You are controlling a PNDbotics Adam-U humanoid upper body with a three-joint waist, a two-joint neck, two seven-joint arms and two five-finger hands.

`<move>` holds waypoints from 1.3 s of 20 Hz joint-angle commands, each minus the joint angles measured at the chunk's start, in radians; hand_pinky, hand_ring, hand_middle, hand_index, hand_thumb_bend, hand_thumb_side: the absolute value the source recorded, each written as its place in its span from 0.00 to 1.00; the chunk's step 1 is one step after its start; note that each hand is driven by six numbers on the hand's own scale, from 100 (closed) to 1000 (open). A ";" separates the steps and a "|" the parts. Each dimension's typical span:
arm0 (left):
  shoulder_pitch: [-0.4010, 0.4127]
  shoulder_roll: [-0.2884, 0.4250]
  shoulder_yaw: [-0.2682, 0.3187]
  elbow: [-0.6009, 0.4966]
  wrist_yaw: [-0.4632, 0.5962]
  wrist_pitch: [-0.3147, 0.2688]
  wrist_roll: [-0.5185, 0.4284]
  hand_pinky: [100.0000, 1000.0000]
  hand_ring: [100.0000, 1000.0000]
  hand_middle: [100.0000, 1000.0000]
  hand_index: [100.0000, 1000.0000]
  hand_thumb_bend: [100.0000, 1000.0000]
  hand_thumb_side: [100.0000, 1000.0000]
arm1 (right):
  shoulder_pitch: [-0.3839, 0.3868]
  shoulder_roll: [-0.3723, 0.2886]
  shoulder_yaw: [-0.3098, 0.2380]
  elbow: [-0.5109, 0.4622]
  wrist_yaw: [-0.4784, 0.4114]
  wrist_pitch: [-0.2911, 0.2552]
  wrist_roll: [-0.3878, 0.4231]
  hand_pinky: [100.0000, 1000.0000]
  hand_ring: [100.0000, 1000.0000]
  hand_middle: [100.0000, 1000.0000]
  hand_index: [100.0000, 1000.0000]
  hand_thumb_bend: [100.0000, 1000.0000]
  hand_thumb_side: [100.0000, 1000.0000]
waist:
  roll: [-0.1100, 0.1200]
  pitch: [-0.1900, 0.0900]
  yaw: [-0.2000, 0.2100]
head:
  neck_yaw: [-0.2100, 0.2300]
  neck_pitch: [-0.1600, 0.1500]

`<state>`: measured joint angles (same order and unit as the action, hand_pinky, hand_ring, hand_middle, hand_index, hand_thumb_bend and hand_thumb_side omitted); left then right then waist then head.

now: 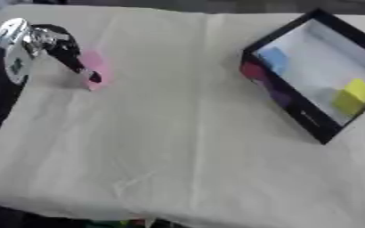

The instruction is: Pick up the objects with one hand, pass them to the other hand, and then place them into the box on the other side of the table.

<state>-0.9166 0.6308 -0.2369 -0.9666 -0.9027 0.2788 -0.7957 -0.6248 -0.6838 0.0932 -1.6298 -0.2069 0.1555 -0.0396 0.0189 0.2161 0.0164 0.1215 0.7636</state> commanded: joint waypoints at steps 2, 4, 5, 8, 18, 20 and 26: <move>-0.025 0.018 0.010 -0.007 -0.012 0.005 -0.005 0.86 0.86 0.78 0.69 0.62 0.42 | -0.011 -0.024 -0.010 -0.010 0.004 0.001 -0.003 0.94 0.93 0.99 1.00 0.00 0.52 | 0.013 -0.027 0.000 | 0.005 -0.004; -0.026 0.017 0.009 -0.005 -0.019 0.006 -0.007 0.86 0.86 0.78 0.68 0.60 0.40 | -0.010 -0.024 -0.010 -0.011 0.003 0.001 -0.002 0.94 0.93 0.99 1.00 0.00 0.52 | 0.013 -0.027 0.000 | 0.005 -0.005; -0.026 0.017 0.008 -0.004 -0.022 0.006 -0.009 0.86 0.87 0.78 0.67 0.59 0.39 | -0.009 -0.024 -0.010 -0.011 0.003 0.001 -0.002 0.94 0.93 0.99 1.00 0.00 0.52 | 0.013 -0.028 0.000 | 0.006 -0.006; -0.025 0.015 0.006 0.001 -0.030 0.002 -0.019 0.86 0.87 0.78 0.65 0.56 0.37 | -0.008 -0.024 -0.010 -0.011 0.003 0.001 -0.001 0.94 0.93 0.99 1.00 0.00 0.52 | 0.013 -0.028 0.000 | 0.009 -0.005; -0.023 0.011 0.005 0.006 -0.044 -0.019 -0.053 0.84 0.85 0.75 0.54 0.26 0.11 | -0.004 -0.026 -0.011 -0.013 0.002 0.003 -0.003 0.94 0.93 0.99 1.00 0.00 0.52 | 0.012 -0.029 0.003 | 0.013 -0.002; -0.023 0.012 0.013 -0.016 -0.021 -0.012 -0.048 0.83 0.83 0.74 0.53 0.18 0.04 | -0.004 -0.027 -0.011 -0.015 0.000 0.003 -0.004 0.94 0.93 0.99 1.00 0.00 0.52 | 0.011 -0.029 0.004 | 0.012 -0.002; -0.003 0.050 0.017 -0.204 0.109 0.036 -0.012 0.81 0.79 0.72 0.50 0.09 0.03 | -0.007 -0.031 -0.014 -0.029 -0.012 0.003 -0.006 0.94 0.93 0.99 0.99 0.00 0.52 | 0.009 -0.030 0.008 | 0.010 -0.002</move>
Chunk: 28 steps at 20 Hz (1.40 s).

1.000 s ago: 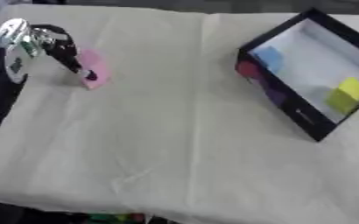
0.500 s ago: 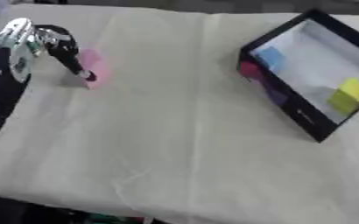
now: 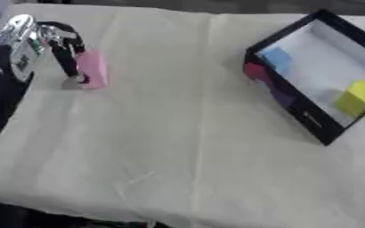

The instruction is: Pick up the objects with one hand, pass them to the other hand, and then place them into the box on the other side of the table.

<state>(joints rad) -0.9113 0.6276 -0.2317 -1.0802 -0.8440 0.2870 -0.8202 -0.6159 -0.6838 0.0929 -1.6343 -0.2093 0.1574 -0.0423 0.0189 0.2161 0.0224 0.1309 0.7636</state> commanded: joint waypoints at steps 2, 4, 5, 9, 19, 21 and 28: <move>0.005 0.068 0.011 -0.168 0.095 0.049 0.039 0.81 0.78 0.72 0.50 0.08 0.03 | -0.018 -0.033 -0.015 -0.033 -0.015 0.002 -0.004 0.94 0.93 0.99 0.99 0.00 0.52 | 0.008 -0.030 0.002 | -0.001 -0.003; 0.018 0.079 0.014 -0.238 0.141 0.069 0.075 0.80 0.76 0.71 0.50 0.05 0.03 | -0.021 -0.035 -0.016 -0.043 -0.021 0.002 -0.004 0.94 0.93 0.99 0.99 0.00 0.52 | 0.006 -0.030 0.003 | -0.002 -0.004; 0.026 0.083 0.016 -0.270 0.166 0.077 0.099 0.80 0.75 0.71 0.50 0.04 0.03 | -0.023 -0.036 -0.016 -0.049 -0.025 0.002 -0.004 0.94 0.93 0.99 0.99 0.00 0.52 | 0.006 -0.030 0.004 | -0.003 -0.004; 0.059 0.090 0.014 -0.369 0.290 0.084 0.207 0.75 0.71 0.69 0.49 0.00 0.08 | -0.035 -0.039 -0.016 -0.077 -0.040 0.003 -0.003 0.94 0.93 0.99 0.99 0.00 0.51 | 0.002 -0.030 0.004 | -0.007 -0.008; 0.108 0.069 -0.004 -0.492 0.406 0.039 0.352 0.74 0.67 0.67 0.48 0.00 0.08 | -0.072 -0.045 -0.001 -0.173 -0.048 0.007 0.039 0.93 0.93 0.98 0.99 0.00 0.48 | -0.010 -0.028 0.002 | -0.040 -0.029; 0.116 0.058 -0.009 -0.519 0.398 0.030 0.387 0.74 0.67 0.67 0.48 0.00 0.07 | -0.086 -0.041 0.014 -0.196 -0.032 0.009 0.062 0.94 0.93 0.98 0.98 0.00 0.47 | -0.011 -0.028 0.002 | -0.046 -0.033; 0.146 -0.004 -0.023 -0.558 0.384 0.003 0.507 0.74 0.65 0.66 0.48 0.00 0.07 | -0.134 -0.004 0.066 -0.245 0.029 0.012 0.146 0.93 0.92 0.98 0.98 0.00 0.39 | -0.021 -0.026 -0.001 | -0.065 -0.043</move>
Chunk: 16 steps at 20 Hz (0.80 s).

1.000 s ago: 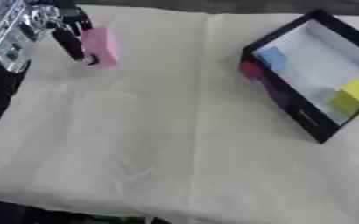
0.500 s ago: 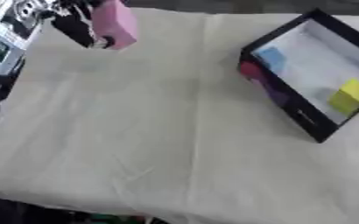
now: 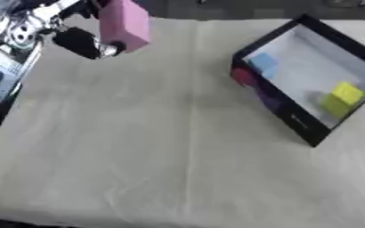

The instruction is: Pick up the objects with one hand, pass them to the other hand, and then place them into the box on the other side of the table.

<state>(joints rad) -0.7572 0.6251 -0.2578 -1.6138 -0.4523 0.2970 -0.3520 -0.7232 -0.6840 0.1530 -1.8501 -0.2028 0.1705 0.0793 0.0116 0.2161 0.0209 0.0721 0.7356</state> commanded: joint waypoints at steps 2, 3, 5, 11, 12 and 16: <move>-0.001 -0.018 0.000 -0.031 -0.010 -0.015 0.066 0.73 0.65 0.66 0.48 0.00 0.08 | -0.038 0.010 0.018 -0.033 0.039 -0.002 0.042 0.93 0.92 0.98 0.98 0.00 0.37 | -0.017 -0.024 0.001 | -0.009 -0.015; 0.005 -0.029 0.001 -0.036 -0.009 -0.020 0.079 0.73 0.64 0.66 0.48 0.00 0.08 | -0.045 0.017 0.025 -0.035 0.048 -0.003 0.052 0.93 0.92 0.98 0.98 0.00 0.36 | -0.018 -0.024 0.001 | -0.010 -0.015; 0.016 -0.047 0.002 -0.044 -0.005 -0.029 0.107 0.73 0.64 0.66 0.47 0.00 0.09 | -0.057 0.032 0.040 -0.034 0.067 -0.004 0.073 0.93 0.92 0.98 0.98 0.00 0.34 | -0.022 -0.023 0.002 | -0.013 -0.013; 0.045 -0.093 -0.007 -0.060 0.000 -0.059 0.171 0.73 0.62 0.65 0.47 0.00 0.10 | -0.087 0.072 0.089 -0.016 0.126 -0.014 0.137 0.93 0.92 0.98 0.98 0.00 0.32 | -0.031 -0.022 0.003 | -0.025 -0.007; 0.048 -0.099 -0.008 -0.061 0.002 -0.061 0.179 0.73 0.62 0.65 0.47 0.00 0.11 | -0.091 0.077 0.097 -0.013 0.133 -0.016 0.145 0.93 0.92 0.98 0.98 0.00 0.31 | -0.032 -0.022 0.003 | -0.027 -0.007; 0.057 -0.119 -0.012 -0.061 0.004 -0.068 0.193 0.73 0.62 0.65 0.47 0.00 0.12 | -0.108 0.087 0.127 -0.005 0.159 -0.030 0.174 0.93 0.92 0.98 0.97 0.00 0.29 | -0.037 -0.022 0.005 | -0.033 -0.008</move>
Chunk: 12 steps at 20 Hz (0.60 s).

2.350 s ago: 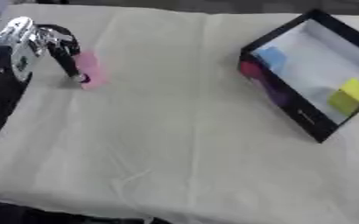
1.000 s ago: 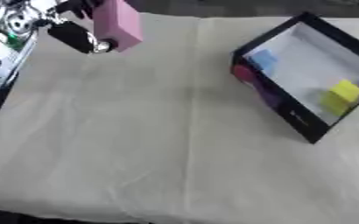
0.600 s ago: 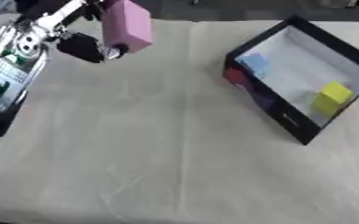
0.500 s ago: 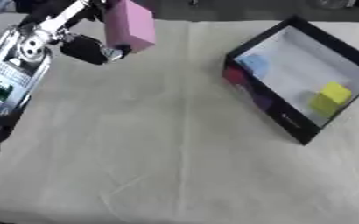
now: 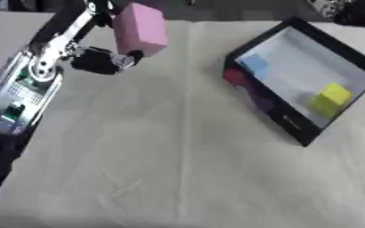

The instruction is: Pick up the objects with one hand, pass them to the other hand, and then place them into the box on the other side of the table.

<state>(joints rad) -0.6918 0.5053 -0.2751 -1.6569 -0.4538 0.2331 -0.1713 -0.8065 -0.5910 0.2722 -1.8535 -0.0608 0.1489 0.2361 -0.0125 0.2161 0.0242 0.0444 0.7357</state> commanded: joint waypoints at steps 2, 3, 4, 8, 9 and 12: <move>-0.006 -0.012 0.005 -0.016 0.009 -0.007 0.019 0.73 0.61 0.65 0.47 0.00 0.13 | -0.031 0.001 0.023 0.004 0.027 -0.012 0.035 0.93 0.92 0.98 0.98 0.00 0.30 | -0.014 -0.021 0.004 | -0.011 -0.008; -0.006 -0.017 0.005 -0.015 0.010 -0.009 0.022 0.73 0.61 0.65 0.47 0.00 0.13 | -0.034 0.005 0.030 0.007 0.031 -0.013 0.043 0.93 0.92 0.98 0.98 0.00 0.29 | -0.014 -0.021 0.005 | -0.014 -0.008; -0.006 -0.022 0.004 -0.014 0.010 -0.011 0.025 0.73 0.61 0.65 0.47 0.00 0.13 | -0.037 0.009 0.036 0.010 0.035 -0.015 0.051 0.93 0.92 0.98 0.98 0.00 0.29 | -0.015 -0.021 0.005 | -0.018 -0.008; -0.004 -0.037 -0.001 -0.009 0.000 -0.029 0.037 0.72 0.62 0.65 0.47 0.00 0.13 | -0.046 0.022 0.056 0.014 0.044 -0.018 0.084 0.93 0.92 0.99 0.98 0.00 0.29 | -0.018 -0.020 0.006 | -0.029 -0.010; -0.004 -0.041 -0.003 -0.008 -0.003 -0.036 0.039 0.72 0.62 0.65 0.47 0.00 0.13 | -0.048 0.026 0.060 0.014 0.046 -0.018 0.092 0.93 0.92 0.99 0.98 0.00 0.29 | -0.018 -0.020 0.006 | -0.030 -0.010; -0.004 -0.052 -0.007 0.000 -0.009 -0.054 0.043 0.72 0.62 0.65 0.47 0.00 0.14 | -0.056 0.034 0.071 0.014 0.053 -0.020 0.117 0.93 0.93 1.00 0.99 0.00 0.27 | -0.019 -0.020 0.006 | -0.031 -0.009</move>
<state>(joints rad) -0.6849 0.4475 -0.2860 -1.6493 -0.4584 0.1888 -0.1315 -0.8419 -0.5488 0.3477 -1.8356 -0.0161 0.1308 0.3422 -0.0195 0.2161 0.0300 0.0158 0.7357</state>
